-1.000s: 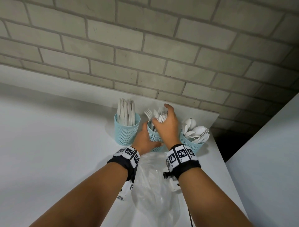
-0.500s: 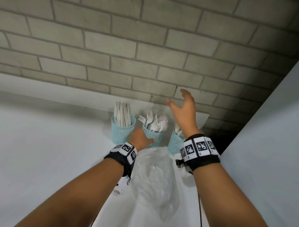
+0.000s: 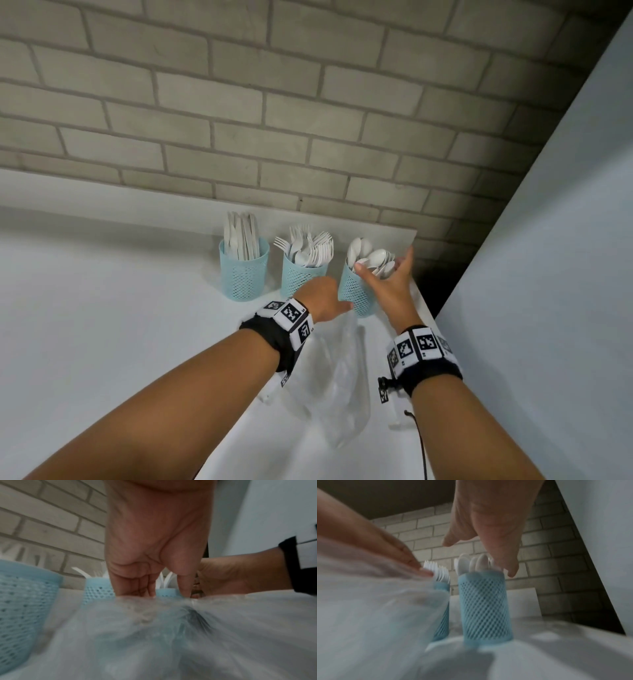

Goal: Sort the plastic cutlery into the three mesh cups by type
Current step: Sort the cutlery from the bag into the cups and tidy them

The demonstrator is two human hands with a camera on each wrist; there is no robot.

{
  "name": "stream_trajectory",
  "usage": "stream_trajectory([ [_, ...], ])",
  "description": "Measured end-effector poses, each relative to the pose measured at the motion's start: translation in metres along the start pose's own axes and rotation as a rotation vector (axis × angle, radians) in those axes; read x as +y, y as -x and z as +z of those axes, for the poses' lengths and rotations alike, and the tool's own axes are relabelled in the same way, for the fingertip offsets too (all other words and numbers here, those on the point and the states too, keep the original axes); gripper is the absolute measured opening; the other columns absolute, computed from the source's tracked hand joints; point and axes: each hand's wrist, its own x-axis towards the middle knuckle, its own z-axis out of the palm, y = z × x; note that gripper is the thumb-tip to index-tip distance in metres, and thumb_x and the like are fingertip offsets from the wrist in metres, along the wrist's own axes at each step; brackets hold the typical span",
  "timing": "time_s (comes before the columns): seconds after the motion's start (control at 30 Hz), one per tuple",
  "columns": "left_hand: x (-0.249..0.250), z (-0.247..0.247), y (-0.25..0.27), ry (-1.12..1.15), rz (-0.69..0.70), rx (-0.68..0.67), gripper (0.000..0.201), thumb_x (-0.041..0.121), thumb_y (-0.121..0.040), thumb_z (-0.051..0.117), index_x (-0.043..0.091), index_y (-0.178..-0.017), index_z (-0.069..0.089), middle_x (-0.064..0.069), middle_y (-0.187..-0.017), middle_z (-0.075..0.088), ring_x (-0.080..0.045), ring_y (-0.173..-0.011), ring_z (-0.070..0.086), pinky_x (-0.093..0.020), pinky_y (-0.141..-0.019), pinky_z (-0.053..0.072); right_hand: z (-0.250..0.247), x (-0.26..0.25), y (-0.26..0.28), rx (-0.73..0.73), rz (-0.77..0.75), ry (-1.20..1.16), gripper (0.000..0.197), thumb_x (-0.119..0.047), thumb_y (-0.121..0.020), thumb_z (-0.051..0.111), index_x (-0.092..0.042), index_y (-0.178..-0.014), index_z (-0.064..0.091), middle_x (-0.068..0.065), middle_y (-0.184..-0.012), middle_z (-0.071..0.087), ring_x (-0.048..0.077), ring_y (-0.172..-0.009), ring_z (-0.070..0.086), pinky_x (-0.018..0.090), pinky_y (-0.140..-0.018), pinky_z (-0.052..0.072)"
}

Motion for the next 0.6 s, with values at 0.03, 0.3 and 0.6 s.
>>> stream_trajectory([
  [0.03, 0.001, 0.008, -0.003, 0.050, 0.018, 0.009, 0.053, 0.042, -0.089, 0.057, 0.000, -0.122, 0.053, -0.013, -0.115, 0.062, -0.029, -0.106, 0.058, -0.035, -0.089, 0.046, 0.002, 0.009, 0.002, 0.020, 0.016, -0.004, 0.146, -0.061, -0.039, 0.085, -0.032, -0.148, -0.008, 0.002, -0.158, 0.011, 0.020, -0.141, 0.028, 0.042, -0.113, 0.031],
  [0.3, 0.000, 0.047, -0.032, 0.417, 0.066, 0.141, 0.095, 0.056, -0.058, 0.071, 0.016, -0.136, 0.034, -0.002, -0.134, 0.049, -0.024, -0.128, 0.043, -0.046, -0.106, 0.037, 0.005, 0.029, -0.025, -0.003, 0.001, 0.036, 0.142, -0.057, -0.036, 0.087, -0.035, -0.147, 0.001, 0.002, -0.151, 0.031, 0.018, -0.133, 0.041, 0.045, -0.107, 0.040],
  [0.6, 0.004, 0.058, -0.058, 0.796, 0.146, 0.294, 0.087, 0.015, -0.064, 0.080, 0.018, -0.137, 0.034, 0.008, -0.125, 0.054, -0.008, -0.116, 0.053, -0.029, -0.101, 0.045, 0.008, 0.032, -0.031, 0.010, -0.108, 0.208, 0.103, -0.055, -0.051, 0.082, -0.033, -0.138, 0.031, 0.000, -0.135, 0.048, 0.018, -0.124, 0.048, 0.044, -0.104, 0.042],
])
